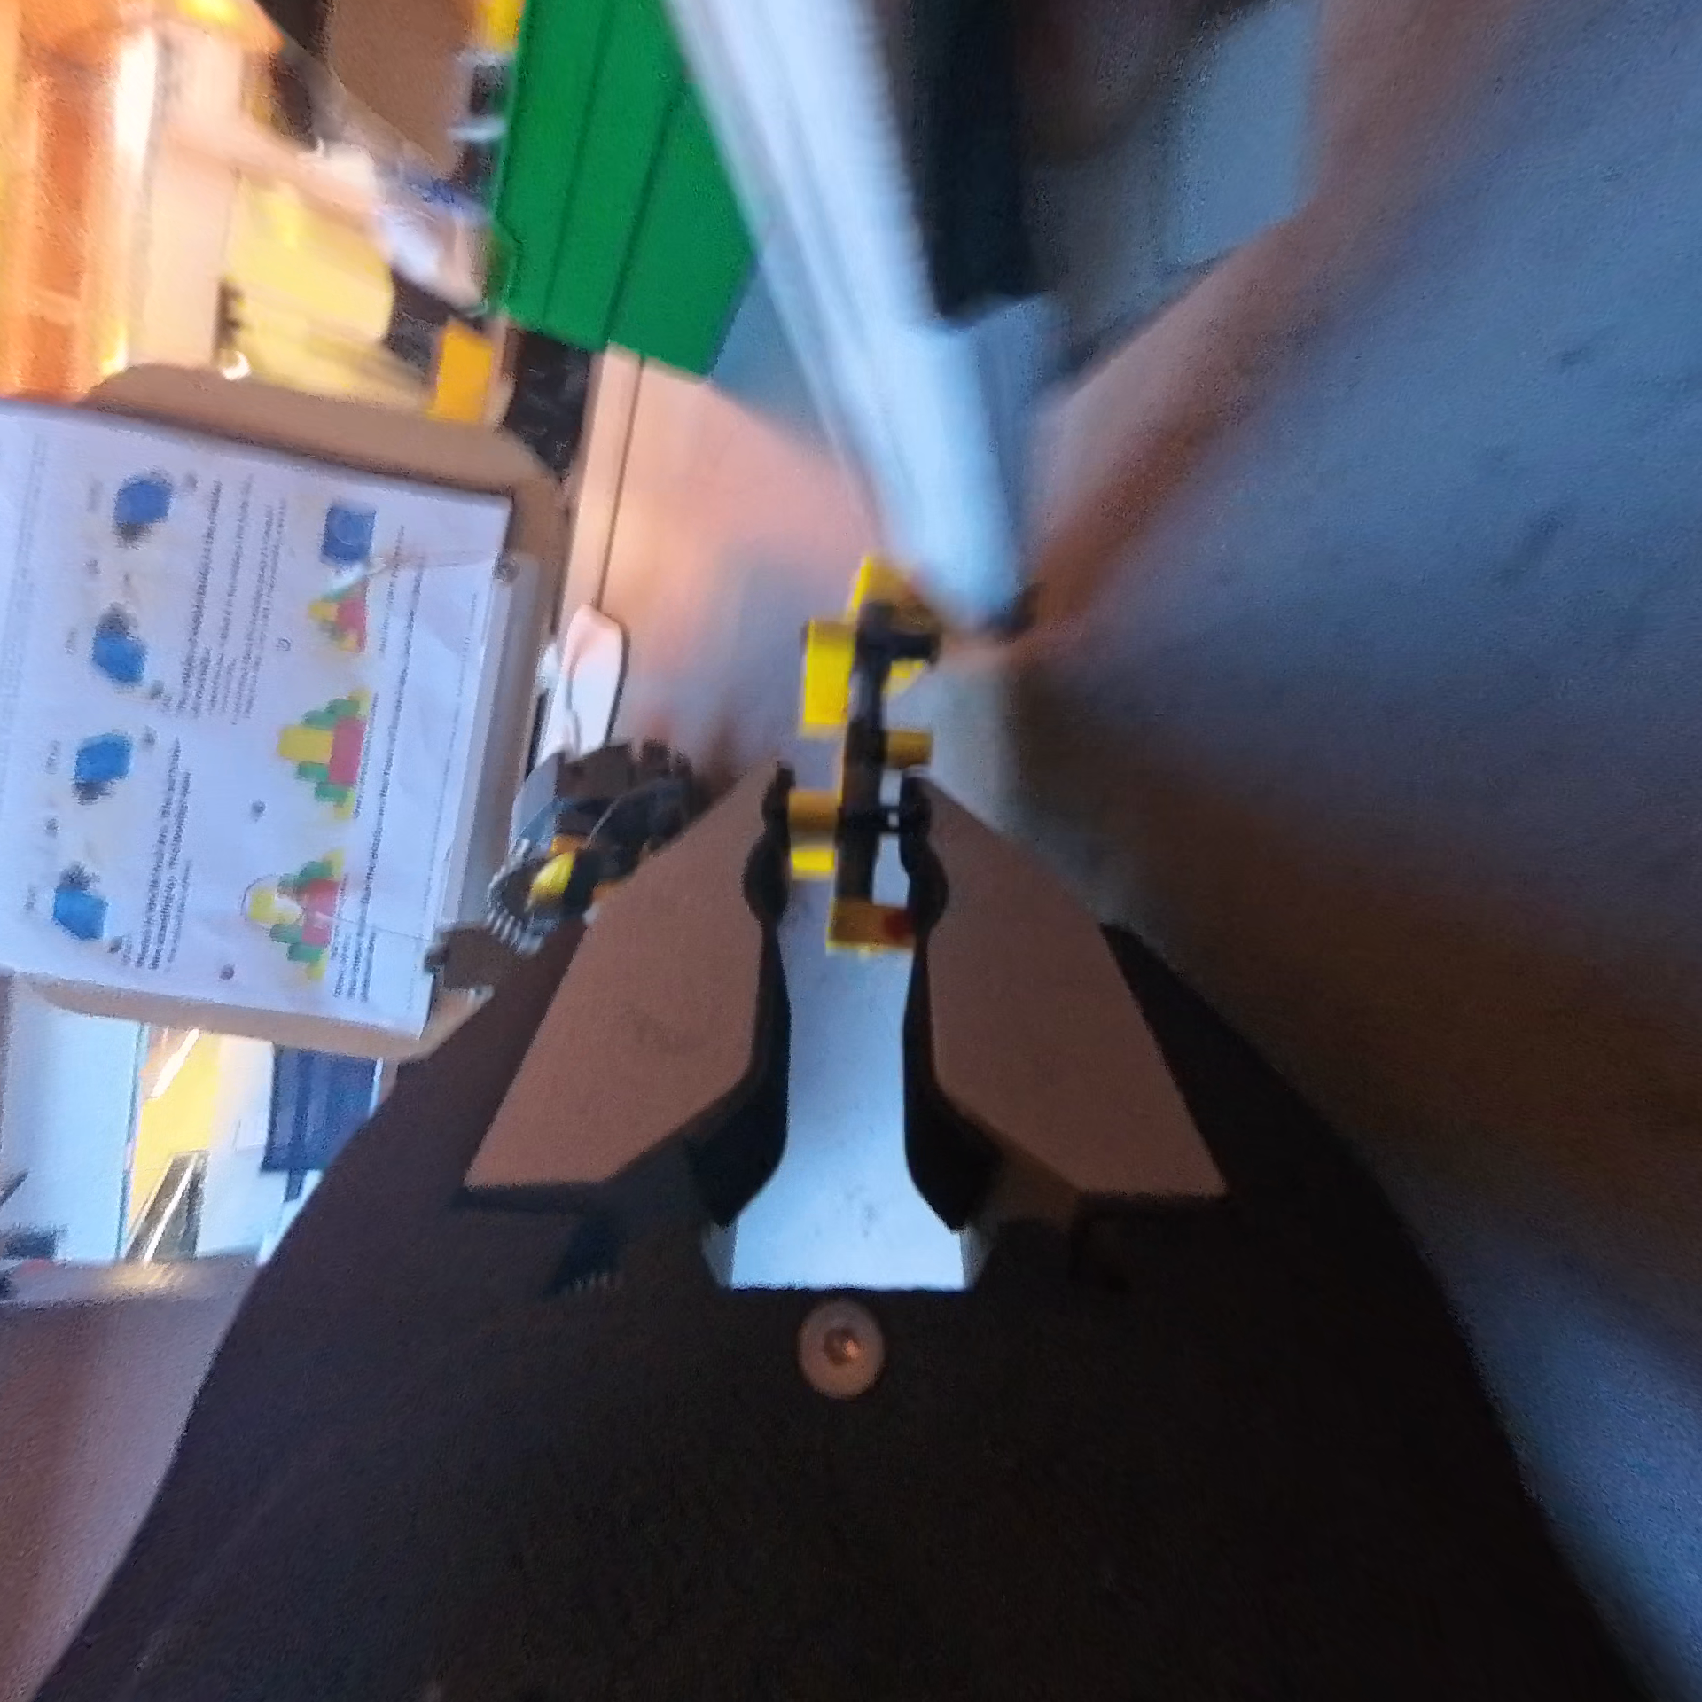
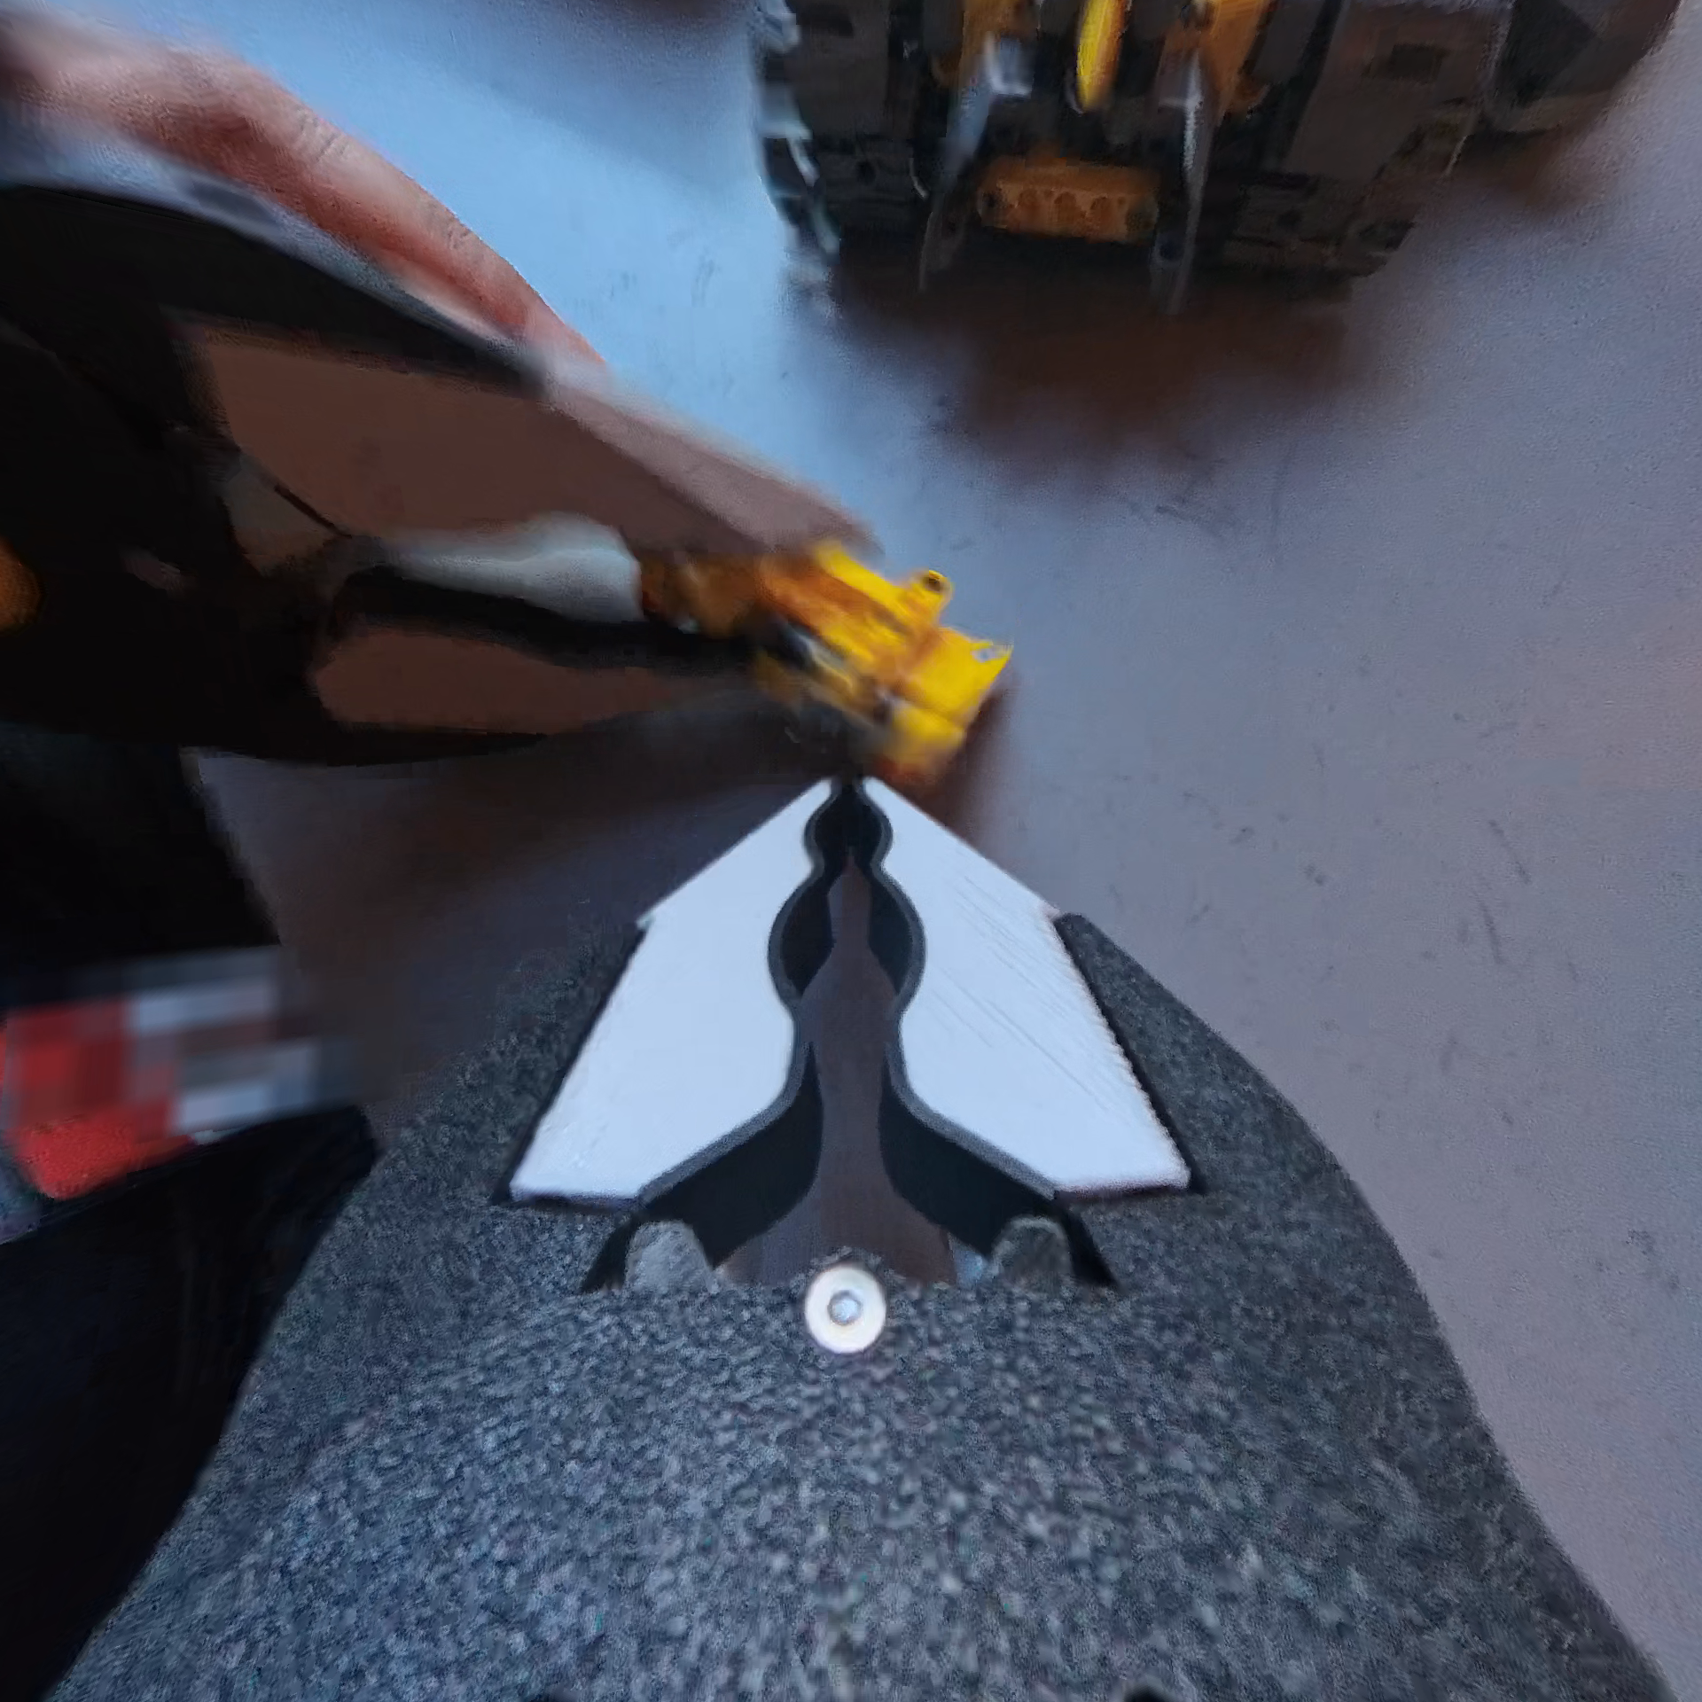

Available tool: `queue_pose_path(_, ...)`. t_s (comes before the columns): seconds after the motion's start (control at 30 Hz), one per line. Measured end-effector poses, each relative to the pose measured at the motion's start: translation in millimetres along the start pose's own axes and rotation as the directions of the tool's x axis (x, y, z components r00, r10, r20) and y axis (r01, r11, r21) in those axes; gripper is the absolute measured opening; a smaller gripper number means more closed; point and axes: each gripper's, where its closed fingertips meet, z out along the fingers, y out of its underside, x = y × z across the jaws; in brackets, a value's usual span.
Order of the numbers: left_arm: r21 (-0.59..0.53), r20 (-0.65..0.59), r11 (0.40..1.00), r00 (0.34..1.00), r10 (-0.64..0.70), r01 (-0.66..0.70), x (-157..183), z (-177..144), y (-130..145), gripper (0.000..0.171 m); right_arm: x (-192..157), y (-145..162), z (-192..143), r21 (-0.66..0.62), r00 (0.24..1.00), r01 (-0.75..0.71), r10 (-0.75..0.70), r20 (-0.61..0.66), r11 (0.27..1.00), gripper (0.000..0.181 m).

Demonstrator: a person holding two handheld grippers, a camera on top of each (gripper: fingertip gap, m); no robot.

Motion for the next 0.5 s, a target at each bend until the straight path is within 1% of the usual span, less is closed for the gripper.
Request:
queue_pose_path(0.03,0.026,-0.027,0.998,0.998,-0.063,0.064,-2,-1,-2,0.021,3,4,5,-0.022,0.999,0.028,-0.029,-0.037,0.999,0.000)
queue_pose_path(0.07,0.046,-0.070,0.988,0.987,-0.145,0.148,-4,-2,-4,0.020,5,15,17,-0.025,0.999,0.020,-0.021,-0.031,0.999,0.000)
queue_pose_path(0.1,0.041,-0.082,0.983,0.981,-0.177,0.181,-6,-2,-1,0.021,8,20,15,-0.026,0.999,0.025,-0.026,-0.023,0.999,0.000)
queue_pose_path(0.13,0.043,-0.081,0.984,0.982,-0.168,0.171,-5,-2,0,0.021,6,10,10,-0.006,0.999,0.040,-0.041,-0.032,0.999,0.000)
queue_pose_path(0.17,0.038,-0.081,0.988,0.986,-0.147,0.151,-2,-1,0,0.021,6,6,9,0.031,0.999,0.034,-0.034,-0.023,0.999,0.000)
queue_pose_path(0.2,0.025,-0.083,0.991,0.989,-0.126,0.128,1,0,2,0.021,6,6,9,0.042,1.000,0.002,-0.002,0.007,0.999,0.000)
queue_pose_path(0.27,-0.006,-0.045,0.995,0.994,-0.099,0.099,-3,3,7,0.021,0,4,5,0.057,0.995,-0.047,0.041,0.094,0.997,0.000)
queue_pose_path(0.37,-0.003,-0.047,0.987,0.986,-0.159,0.159,-7,3,9,0.021,-16,-14,-9,0.163,0.962,-0.146,0.101,0.255,0.976,0.001)
queue_pose_path(0.4,0.000,-0.043,0.986,0.985,-0.169,0.169,-8,2,10,0.021,-16,-21,-13,0.197,0.952,-0.187,0.128,0.277,0.962,0.009)
queue_pose_path(0.43,0.005,-0.042,0.984,0.984,-0.176,0.176,-9,2,9,0.021,-14,-25,-14,0.219,0.949,-0.219,0.155,0.275,0.951,0.012)
queue_pose_path(0.5,0.010,-0.051,0.983,0.981,-0.185,0.186,-7,2,7,0.021,-5,-28,-10,0.255,0.953,-0.252,0.194,0.232,0.933,0.016)
